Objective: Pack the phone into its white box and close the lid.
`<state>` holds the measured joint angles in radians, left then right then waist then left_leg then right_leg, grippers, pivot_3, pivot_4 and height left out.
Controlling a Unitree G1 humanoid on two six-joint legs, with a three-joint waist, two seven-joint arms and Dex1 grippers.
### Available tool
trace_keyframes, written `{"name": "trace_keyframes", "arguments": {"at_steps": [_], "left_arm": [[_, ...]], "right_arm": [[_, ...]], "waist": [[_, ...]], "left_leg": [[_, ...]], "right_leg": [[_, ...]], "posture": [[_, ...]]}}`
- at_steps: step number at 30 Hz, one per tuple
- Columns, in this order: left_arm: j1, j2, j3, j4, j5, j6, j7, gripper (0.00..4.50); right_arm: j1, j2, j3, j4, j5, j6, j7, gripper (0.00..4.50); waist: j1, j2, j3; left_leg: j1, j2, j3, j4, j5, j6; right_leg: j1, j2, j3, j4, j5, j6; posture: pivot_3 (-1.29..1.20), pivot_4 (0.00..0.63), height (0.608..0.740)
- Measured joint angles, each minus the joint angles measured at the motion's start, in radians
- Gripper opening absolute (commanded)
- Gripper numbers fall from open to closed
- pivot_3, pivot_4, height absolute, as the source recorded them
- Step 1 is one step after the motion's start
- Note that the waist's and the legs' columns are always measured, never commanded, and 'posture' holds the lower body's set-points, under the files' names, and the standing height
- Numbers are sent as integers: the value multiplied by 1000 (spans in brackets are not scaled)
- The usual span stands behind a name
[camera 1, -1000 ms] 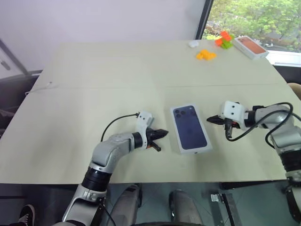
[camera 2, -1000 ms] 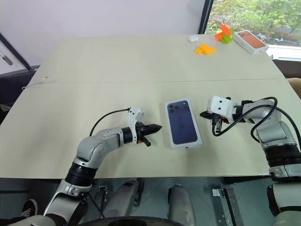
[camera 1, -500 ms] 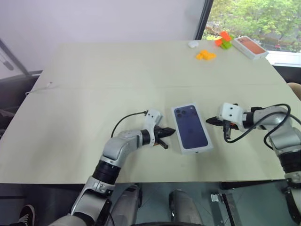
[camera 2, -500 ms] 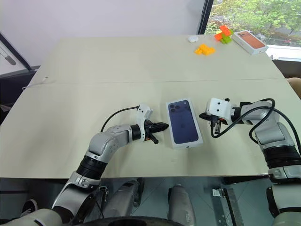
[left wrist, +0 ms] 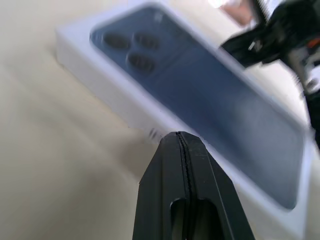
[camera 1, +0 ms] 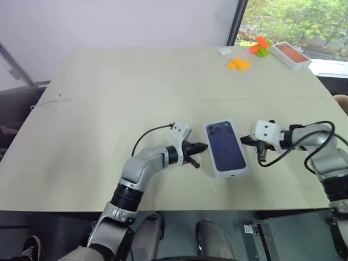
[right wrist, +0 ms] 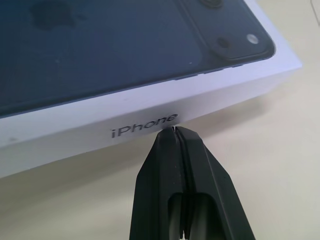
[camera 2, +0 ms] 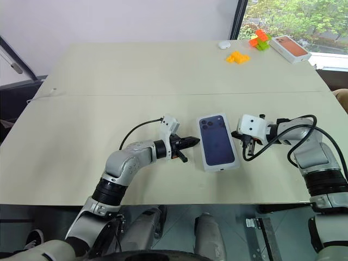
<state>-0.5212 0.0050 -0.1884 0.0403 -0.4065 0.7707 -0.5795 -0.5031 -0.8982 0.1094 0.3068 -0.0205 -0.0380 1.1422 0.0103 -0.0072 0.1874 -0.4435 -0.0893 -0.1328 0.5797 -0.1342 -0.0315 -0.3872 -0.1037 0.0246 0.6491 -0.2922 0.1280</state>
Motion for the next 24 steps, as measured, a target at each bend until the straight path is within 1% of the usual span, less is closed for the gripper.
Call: {"name": "trace_keyframes", "arguments": {"at_steps": [4,6,8,11,14,19,24], "left_arm": [[-8,-2,6,-5,-8,9,0,0],[-2,-2,6,-5,-11,10,0,0],[-1,-1,6,-5,-11,9,1,0],[-1,4,6,-4,-9,5,5,0],[-1,13,7,-4,-9,4,9,0],[-1,14,11,-4,-14,9,16,0],[8,15,10,-8,-17,12,20,0]], "right_arm": [[-59,0,-16,32,8,6,-8,28],[-81,13,-47,27,67,61,7,28],[-83,35,-77,-32,143,133,28,28],[-61,72,-77,-126,183,189,30,28],[-30,102,-60,-130,173,203,-7,28],[-13,87,3,-66,33,94,-80,28],[-11,84,3,-39,11,60,-91,28]], "waist": [[-5,0,0],[-6,0,0],[-6,0,0],[-5,0,0],[-1,0,0],[0,0,0],[0,0,0]], "left_leg": [[0,0,0,0,0,0],[0,0,0,0,0,0],[0,1,0,-1,0,0],[0,1,-1,0,0,0],[0,0,-1,0,0,0],[0,0,0,0,0,0],[1,0,0,0,0,-1]], "right_leg": [[0,0,0,0,0,0],[0,0,0,0,0,0],[0,1,0,0,0,0],[0,1,0,0,0,0],[0,0,0,0,0,0],[0,0,0,0,0,0],[2,1,0,1,0,0]], "posture": [[0,150,740],[0,150,740],[0,150,740],[0,150,740],[0,150,740],[0,150,740],[0,150,740]]}}
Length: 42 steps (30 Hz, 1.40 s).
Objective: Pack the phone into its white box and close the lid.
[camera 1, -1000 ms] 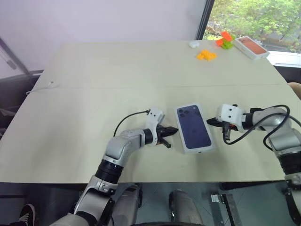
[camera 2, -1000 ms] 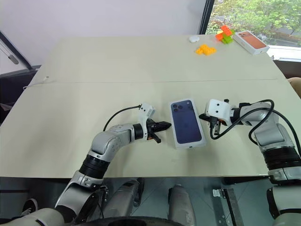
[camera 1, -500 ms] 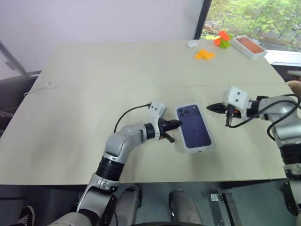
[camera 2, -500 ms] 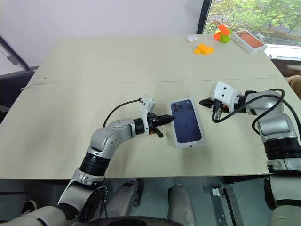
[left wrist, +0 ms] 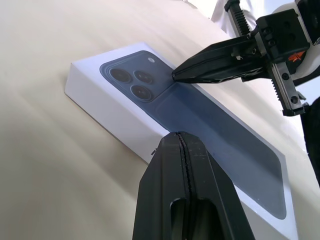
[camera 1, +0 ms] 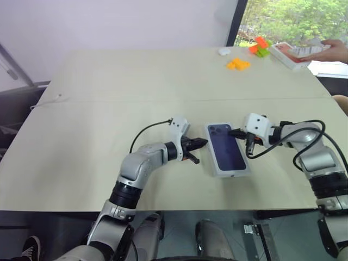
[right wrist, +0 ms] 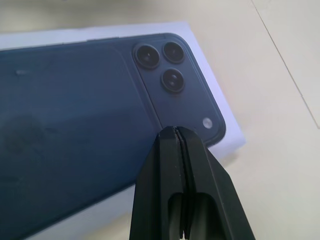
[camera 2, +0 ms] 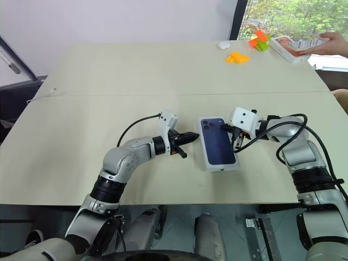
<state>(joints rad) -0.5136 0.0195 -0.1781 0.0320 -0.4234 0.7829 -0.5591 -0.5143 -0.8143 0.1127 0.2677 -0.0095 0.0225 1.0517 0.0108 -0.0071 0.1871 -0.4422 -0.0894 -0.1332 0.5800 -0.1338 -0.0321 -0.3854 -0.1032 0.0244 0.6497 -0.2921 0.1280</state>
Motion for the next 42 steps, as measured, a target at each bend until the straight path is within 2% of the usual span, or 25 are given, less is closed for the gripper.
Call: {"name": "trace_keyframes", "arguments": {"at_steps": [8,15,19,25,31,34,41,42], "left_arm": [[8,10,-1,-1,0,11,1,0],[19,20,0,-33,-1,14,1,0],[47,53,13,-53,-2,16,2,0],[73,86,42,-73,-2,17,12,0],[74,193,56,-140,-3,-3,-24,0],[78,315,120,-188,-30,-7,-82,897],[201,600,317,-258,-77,-57,-233,4435],[219,616,337,-258,-81,-69,-247,4435]], "right_arm": [[41,-8,-18,-49,30,20,25,28],[-5,64,-19,-34,51,95,-13,28],[28,12,27,-41,-39,-52,-35,28],[35,17,22,-49,-41,-38,-33,28],[-10,128,-5,-49,99,114,-11,28],[-38,109,-51,-52,181,180,48,923],[-39,36,-118,-34,257,154,160,4478],[-41,24,-126,-19,260,146,168,4478]], "waist": [[-3,0,0],[-10,0,0],[-2,0,-1],[-1,-1,-2],[-25,-1,-1],[-25,-1,0],[-26,0,0],[-25,0,0]], "left_leg": [[1,0,-1,0,0,0],[0,0,-1,0,0,0],[0,0,-1,-1,0,0],[5,0,-1,0,-1,-2],[7,1,-4,-2,0,0],[7,1,-5,-3,0,0],[1,1,-3,-5,-1,0],[0,1,-4,-4,-1,0]], "right_leg": [[1,0,0,0,0,0],[0,0,0,0,0,0],[0,0,-1,0,0,0],[7,0,-1,-1,-2,-3],[7,0,0,0,-2,-4],[6,0,-1,-1,-2,-3],[-1,0,1,-2,-2,-3],[-2,0,1,-2,-2,-4]], "posture": [[0,150,740],[0,150,740],[0,150,740],[0,150,740],[0,150,740],[0,150,740],[0,150,740],[0,150,740]]}}
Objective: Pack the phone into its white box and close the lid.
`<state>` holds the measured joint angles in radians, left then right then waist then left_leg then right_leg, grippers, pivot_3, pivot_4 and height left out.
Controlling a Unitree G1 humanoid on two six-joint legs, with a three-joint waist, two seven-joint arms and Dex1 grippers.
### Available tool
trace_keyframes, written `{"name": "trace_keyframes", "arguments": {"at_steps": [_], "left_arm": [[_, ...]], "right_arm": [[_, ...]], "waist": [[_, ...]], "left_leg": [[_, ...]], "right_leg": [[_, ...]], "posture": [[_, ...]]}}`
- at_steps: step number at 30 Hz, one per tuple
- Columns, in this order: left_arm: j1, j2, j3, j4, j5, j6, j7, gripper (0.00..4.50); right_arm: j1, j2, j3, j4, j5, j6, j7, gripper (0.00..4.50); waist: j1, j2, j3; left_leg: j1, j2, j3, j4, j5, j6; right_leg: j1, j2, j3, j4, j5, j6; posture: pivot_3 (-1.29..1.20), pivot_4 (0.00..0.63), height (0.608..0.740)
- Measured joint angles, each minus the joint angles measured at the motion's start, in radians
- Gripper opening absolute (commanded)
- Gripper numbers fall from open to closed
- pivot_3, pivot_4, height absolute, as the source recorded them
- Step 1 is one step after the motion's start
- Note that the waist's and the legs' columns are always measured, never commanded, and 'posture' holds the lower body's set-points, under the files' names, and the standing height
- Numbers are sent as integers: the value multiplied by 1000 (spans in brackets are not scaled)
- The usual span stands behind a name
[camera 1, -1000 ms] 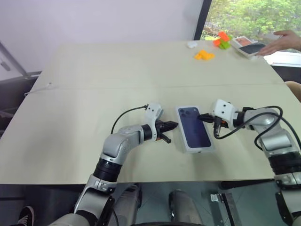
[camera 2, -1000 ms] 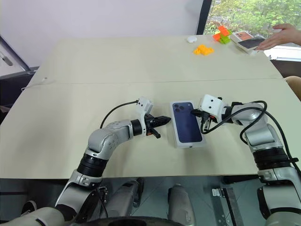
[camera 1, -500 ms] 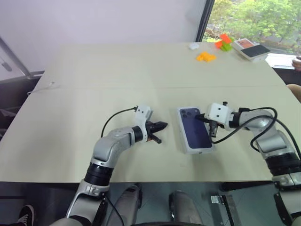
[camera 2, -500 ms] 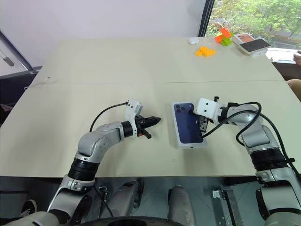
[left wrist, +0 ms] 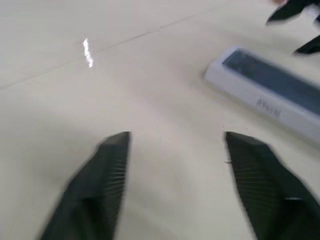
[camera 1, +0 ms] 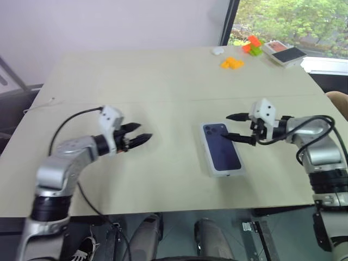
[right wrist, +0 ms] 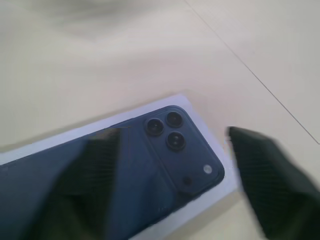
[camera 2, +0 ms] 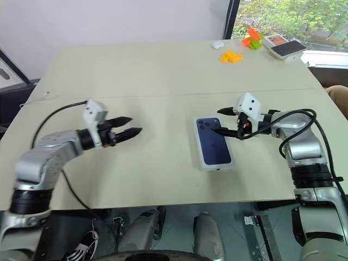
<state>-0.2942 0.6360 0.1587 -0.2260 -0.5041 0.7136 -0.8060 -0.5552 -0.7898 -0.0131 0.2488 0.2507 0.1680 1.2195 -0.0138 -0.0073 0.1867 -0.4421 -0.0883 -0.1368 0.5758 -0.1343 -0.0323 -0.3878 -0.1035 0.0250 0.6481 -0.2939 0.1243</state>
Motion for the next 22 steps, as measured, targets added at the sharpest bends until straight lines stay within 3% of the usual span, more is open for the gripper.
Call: {"name": "trace_keyframes", "arguments": {"at_steps": [7,13,22], "left_arm": [[138,79,149,27,-40,-40,-60,4435],[220,132,249,5,-81,-55,-100,4435],[327,162,296,-43,-82,-94,-110,4435]], "right_arm": [[-50,-64,-42,141,-8,-78,11,4478],[-15,-110,-58,130,19,-79,77,4478],[-1,-135,-63,120,26,-81,102,4478]], "waist": [[2,0,0],[-1,1,0],[-1,2,1]], "left_leg": [[-1,0,0,0,-1,-2],[-1,0,1,-1,-1,-2],[-1,0,2,-1,-2,-2]], "right_leg": [[-1,-1,0,0,0,-1],[-2,-1,1,0,0,-1],[-2,-5,2,-1,0,-1]], "posture": [[0,150,740],[0,150,740],[0,150,740]]}}
